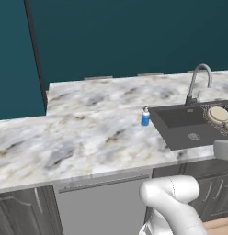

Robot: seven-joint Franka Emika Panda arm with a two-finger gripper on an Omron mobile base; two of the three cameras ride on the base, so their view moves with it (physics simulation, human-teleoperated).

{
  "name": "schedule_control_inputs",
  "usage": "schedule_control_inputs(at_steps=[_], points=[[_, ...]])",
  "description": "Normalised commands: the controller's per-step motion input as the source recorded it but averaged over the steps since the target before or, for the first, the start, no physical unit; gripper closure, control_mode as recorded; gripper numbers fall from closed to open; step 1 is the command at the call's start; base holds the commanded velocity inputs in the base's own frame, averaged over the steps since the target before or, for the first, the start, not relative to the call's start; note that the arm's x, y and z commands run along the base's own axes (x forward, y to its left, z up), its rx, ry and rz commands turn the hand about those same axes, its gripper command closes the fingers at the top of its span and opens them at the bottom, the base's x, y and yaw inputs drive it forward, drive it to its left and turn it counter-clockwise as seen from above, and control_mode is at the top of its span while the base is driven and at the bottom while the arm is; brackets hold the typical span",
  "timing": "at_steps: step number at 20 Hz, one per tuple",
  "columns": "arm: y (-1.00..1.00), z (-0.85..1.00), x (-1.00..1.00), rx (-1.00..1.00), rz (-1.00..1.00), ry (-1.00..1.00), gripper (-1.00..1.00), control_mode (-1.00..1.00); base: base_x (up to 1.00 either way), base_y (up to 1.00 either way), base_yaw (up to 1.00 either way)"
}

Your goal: Locate and retrieve the soap dispenser and dish brush from the cabinet. Place them next to the sink.

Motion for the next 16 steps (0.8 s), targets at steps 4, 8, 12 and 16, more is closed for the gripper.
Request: schedule_control_inputs(at_steps=[4,8,12,16], points=[[0.0,0.0,0.0,0.0,0.0,0.0,1.0,1.0,0.2,0.0,0.0],[0.0,0.0,0.0,0.0,0.0,0.0,1.0,1.0,0.32,0.0,0.0],[0.0,0.0,0.0,0.0,0.0,0.0,1.0,1.0,0.38,0.0,0.0],[0.0,0.0,0.0,0.0,0.0,0.0,1.0,1.0,0.38,0.0,0.0]])
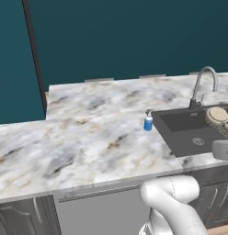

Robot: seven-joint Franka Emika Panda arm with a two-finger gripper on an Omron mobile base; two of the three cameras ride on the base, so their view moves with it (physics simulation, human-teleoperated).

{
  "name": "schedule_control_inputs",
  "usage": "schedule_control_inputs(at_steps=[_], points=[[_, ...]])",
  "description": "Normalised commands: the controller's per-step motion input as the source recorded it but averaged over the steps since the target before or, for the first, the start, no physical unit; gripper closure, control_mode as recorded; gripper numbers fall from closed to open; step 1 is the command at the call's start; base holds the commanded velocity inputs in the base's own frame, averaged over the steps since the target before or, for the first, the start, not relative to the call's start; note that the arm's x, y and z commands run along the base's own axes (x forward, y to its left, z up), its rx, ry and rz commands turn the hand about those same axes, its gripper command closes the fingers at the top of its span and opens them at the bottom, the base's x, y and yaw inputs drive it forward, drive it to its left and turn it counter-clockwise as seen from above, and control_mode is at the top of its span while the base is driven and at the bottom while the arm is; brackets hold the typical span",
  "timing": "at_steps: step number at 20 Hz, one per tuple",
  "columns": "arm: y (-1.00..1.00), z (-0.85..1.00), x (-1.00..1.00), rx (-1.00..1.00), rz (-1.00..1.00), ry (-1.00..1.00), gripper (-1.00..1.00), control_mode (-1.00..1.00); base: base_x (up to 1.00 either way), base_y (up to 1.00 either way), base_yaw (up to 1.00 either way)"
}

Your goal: Locate and retrieve the soap dispenser and dish brush from the cabinet. Place them next to the sink.

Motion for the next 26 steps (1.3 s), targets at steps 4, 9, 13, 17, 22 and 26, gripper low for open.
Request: schedule_control_inputs(at_steps=[4,9,13,17,22,26], points=[[0.0,0.0,0.0,0.0,0.0,0.0,1.0,1.0,0.28,-0.01,0.01],[0.0,0.0,0.0,0.0,0.0,0.0,1.0,1.0,0.07,0.0,0.0],[0.0,0.0,0.0,0.0,0.0,0.0,1.0,1.0,0.0,0.0,0.0],[0.0,0.0,0.0,0.0,0.0,0.0,1.0,1.0,0.0,0.0,0.0],[0.0,0.0,0.2,0.0,0.01,0.0,1.0,-1.0,0.0,0.0,0.0],[-0.09,0.0,0.48,0.0,0.1,0.03,1.0,-1.0,0.0,0.0,0.0]])
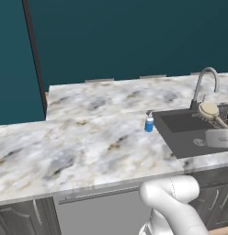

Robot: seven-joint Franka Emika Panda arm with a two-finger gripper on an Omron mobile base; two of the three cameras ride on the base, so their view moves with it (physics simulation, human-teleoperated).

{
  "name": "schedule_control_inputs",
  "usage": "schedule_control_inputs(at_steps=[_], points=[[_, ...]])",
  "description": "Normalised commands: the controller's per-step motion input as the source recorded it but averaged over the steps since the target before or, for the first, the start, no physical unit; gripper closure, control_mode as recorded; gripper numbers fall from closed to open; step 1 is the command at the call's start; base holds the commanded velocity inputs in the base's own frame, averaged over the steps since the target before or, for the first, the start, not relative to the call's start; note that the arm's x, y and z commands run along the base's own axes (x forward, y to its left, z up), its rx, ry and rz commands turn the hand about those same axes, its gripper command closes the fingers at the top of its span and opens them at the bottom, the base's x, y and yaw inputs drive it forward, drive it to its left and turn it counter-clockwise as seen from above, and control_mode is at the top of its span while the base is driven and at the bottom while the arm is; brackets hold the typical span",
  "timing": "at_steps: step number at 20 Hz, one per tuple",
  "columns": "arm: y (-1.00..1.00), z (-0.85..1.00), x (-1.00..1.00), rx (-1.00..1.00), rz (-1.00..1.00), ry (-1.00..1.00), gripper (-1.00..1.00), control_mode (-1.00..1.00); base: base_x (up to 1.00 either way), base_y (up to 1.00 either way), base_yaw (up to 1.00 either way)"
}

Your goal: Locate and retrieve the soap dispenser and dish brush from the cabinet. Place them next to the sink.

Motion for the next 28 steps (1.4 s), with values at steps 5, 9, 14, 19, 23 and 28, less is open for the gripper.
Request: schedule_control_inputs(at_steps=[5,9,14,19,23,28], points=[[-0.1,-0.05,0.49,-0.01,0.12,0.1,1.0,-1.0,0.0,0.0,0.0],[-0.04,-0.22,0.51,-0.06,0.1,0.21,1.0,-1.0,0.0,0.0,0.0],[0.0,-0.37,0.35,-0.15,0.16,0.17,1.0,-1.0,0.0,0.0,0.0],[-0.02,-0.28,0.32,-0.05,0.18,0.03,1.0,-1.0,0.0,0.0,0.0],[-0.07,-0.38,0.35,-0.01,0.16,0.14,1.0,-1.0,0.0,0.0,0.0],[-0.1,-0.37,0.35,-0.03,0.11,0.14,1.0,-1.0,0.0,0.0,0.0]])
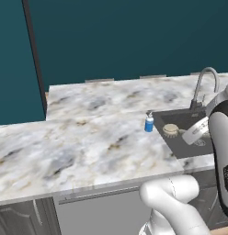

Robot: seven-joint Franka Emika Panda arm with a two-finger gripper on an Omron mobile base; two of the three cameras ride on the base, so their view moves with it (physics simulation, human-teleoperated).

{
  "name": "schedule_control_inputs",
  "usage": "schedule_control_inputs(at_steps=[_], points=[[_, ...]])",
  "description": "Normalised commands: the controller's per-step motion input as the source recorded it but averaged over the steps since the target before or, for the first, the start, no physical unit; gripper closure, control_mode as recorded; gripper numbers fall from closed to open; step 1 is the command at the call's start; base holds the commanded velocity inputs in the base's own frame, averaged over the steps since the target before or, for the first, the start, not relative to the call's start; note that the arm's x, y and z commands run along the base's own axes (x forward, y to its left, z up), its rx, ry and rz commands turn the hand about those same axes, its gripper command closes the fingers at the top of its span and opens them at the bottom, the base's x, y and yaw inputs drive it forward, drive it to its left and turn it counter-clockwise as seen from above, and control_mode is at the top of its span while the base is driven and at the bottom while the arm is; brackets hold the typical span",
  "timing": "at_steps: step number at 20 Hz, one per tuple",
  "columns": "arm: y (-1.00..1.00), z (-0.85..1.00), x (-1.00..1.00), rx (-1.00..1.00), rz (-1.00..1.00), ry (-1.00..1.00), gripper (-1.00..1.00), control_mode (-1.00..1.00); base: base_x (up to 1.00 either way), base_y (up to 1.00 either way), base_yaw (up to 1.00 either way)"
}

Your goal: Locate and retrieve the soap dispenser and dish brush from the cabinet. Place them next to the sink.

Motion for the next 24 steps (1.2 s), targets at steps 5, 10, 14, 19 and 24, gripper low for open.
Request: schedule_control_inputs(at_steps=[5,10,14,19,24], points=[[-0.17,-0.3,0.34,0.0,0.03,0.02,1.0,-1.0,0.0,0.0,0.0],[-0.04,-0.26,0.33,-0.02,0.0,-0.01,1.0,-1.0,0.0,0.0,0.0],[-0.03,-0.28,0.32,-0.08,-0.04,0.0,1.0,-1.0,0.0,0.0,0.0],[-0.15,-0.3,0.23,-0.04,-0.13,-0.03,1.0,-1.0,0.0,0.0,0.0],[-0.09,-0.21,0.22,-0.03,-0.11,0.0,1.0,-1.0,0.0,0.0,0.0]])
